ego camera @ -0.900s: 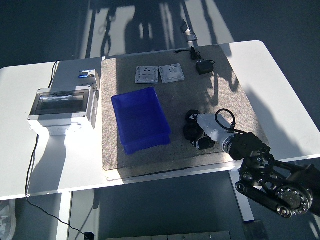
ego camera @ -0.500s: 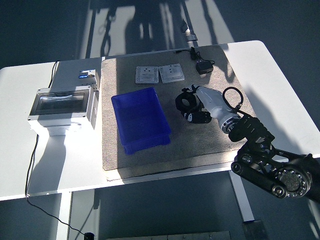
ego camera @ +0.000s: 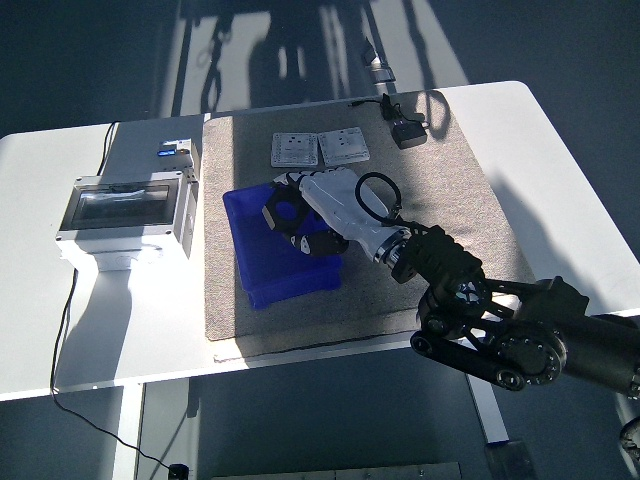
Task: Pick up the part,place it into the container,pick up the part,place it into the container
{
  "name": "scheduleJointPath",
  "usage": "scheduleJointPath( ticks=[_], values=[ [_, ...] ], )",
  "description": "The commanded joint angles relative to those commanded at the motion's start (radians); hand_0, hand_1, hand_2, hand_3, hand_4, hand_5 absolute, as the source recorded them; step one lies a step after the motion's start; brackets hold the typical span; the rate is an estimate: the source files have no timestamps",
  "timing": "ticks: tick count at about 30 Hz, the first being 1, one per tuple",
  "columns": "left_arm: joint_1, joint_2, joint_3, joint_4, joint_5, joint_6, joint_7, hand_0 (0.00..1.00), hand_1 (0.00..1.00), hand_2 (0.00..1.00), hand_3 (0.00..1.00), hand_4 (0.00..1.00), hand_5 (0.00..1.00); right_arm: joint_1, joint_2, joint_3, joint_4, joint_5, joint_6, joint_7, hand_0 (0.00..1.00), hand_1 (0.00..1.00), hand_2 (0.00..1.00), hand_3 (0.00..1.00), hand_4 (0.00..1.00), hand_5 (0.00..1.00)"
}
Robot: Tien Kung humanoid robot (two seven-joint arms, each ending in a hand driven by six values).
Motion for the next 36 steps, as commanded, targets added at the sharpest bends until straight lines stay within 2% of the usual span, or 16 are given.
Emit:
scheduleJointPath(
  ticks=[3, 5, 6, 11, 12, 17, 18, 20, 23, 24, 29, 30, 35, 36],
  values=[
    [0.0, 0.001, -0.001, 0.0, 0.002, 0.0, -0.001, 0.689, 0.674, 0.624, 0.398, 0.421, 0.517, -0.001, 0.003, 0.003, 0.004, -0.051, 0.054, -0.017, 0.88, 0.833, 0.799, 0.849, 0.613, 0.145],
    [0.0, 0.001, -0.004, 0.0, 0.006, -0.002, 0.0, 0.689, 0.674, 0.624, 0.398, 0.421, 0.517, -0.002, 0.005, 0.003, 0.002, -0.061, 0.071, -0.023, 0.88, 0.833, 0.799, 0.849, 0.613, 0.145],
    [-0.001, 0.001, -0.006, 0.0, 0.01, -0.004, 0.0, 0.689, 0.673, 0.625, 0.397, 0.419, 0.523, -0.002, 0.005, 0.003, 0.0, -0.06, 0.076, -0.025, 0.998, 0.998, 0.973, 0.998, 0.706, 0.369],
    [-0.002, 0.002, -0.017, 0.0, 0.026, -0.01, 0.005, 0.689, 0.673, 0.625, 0.397, 0.419, 0.523, -0.005, 0.006, -0.001, -0.009, -0.064, 0.1, -0.026, 0.998, 0.998, 0.973, 0.998, 0.706, 0.369],
    [-0.003, 0.003, -0.018, 0.0, 0.028, -0.011, 0.005, 0.688, 0.674, 0.625, 0.398, 0.415, 0.532, -0.005, 0.006, 0.001, -0.006, -0.077, 0.102, -0.022, 0.998, 0.998, 0.985, 0.998, 0.773, 0.46],
    [0.0, 0.005, -0.019, 0.0, 0.031, -0.011, 0.003, 0.688, 0.674, 0.625, 0.398, 0.415, 0.532, -0.011, 0.0, 0.037, 0.025, -0.146, 0.101, -0.002, 0.998, 0.998, 0.985, 0.998, 0.773, 0.46],
    [0.0, 0.006, -0.019, 0.0, 0.031, -0.011, 0.003, 0.687, 0.673, 0.626, 0.397, 0.416, 0.534, -0.015, -0.004, 0.055, 0.028, -0.144, 0.092, -0.001, 0.998, 0.998, 0.988, 0.998, 0.987, 0.526],
    [0.0, 0.006, -0.02, 0.0, 0.033, -0.011, 0.003, 0.687, 0.673, 0.626, 0.397, 0.416, 0.534, -0.024, -0.011, 0.087, 0.025, -0.137, 0.069, -0.008, 0.998, 0.998, 0.988, 0.998, 0.987, 0.526],
    [0.002, 0.005, -0.017, 0.0, 0.025, -0.009, 0.003, 0.687, 0.673, 0.626, 0.397, 0.416, 0.534, -0.043, -0.028, 0.152, -0.019, -0.146, 0.037, -0.066, 0.998, 0.998, 0.988, 0.998, 0.987, 0.526],
    [0.003, 0.005, -0.017, 0.0, 0.022, -0.008, 0.003, 0.687, 0.672, 0.622, 0.396, 0.42, 0.535, -0.045, -0.033, 0.17, -0.037, -0.156, 0.045, -0.089, 0.998, 0.998, 0.981, 0.998, 0.998, 0.509],
    [0.004, 0.003, -0.02, 0.0, 0.023, -0.006, 0.006, 0.687, 0.672, 0.622, 0.396, 0.42, 0.535, -0.031, -0.036, 0.177, -0.155, -0.133, 0.159, -0.221, 0.998, 0.998, 0.981, 0.998, 0.998, 0.509],
    [0.004, 0.002, -0.02, 0.0, 0.023, -0.006, 0.006, 0.686, 0.672, 0.622, 0.395, 0.424, 0.531, -0.031, -0.031, 0.171, -0.175, -0.122, 0.173, -0.238, 0.998, 0.972, 0.963, 0.998, 0.851, 0.322],
    [0.005, -0.001, -0.024, 0.0, 0.03, -0.005, 0.007, 0.686, 0.672, 0.622, 0.395, 0.424, 0.531, -0.026, -0.005, 0.133, -0.242, -0.126, 0.205, -0.284, 0.998, 0.972, 0.963, 0.998, 0.851, 0.322],
    [0.005, -0.002, -0.024, 0.0, 0.032, -0.005, 0.007, 0.685, 0.672, 0.623, 0.392, 0.423, 0.532, -0.026, 0.0, 0.122, -0.245, -0.127, 0.206, -0.289, 0.998, 0.919, 0.93, 0.998, 0.89, 0.371]
  ],
)
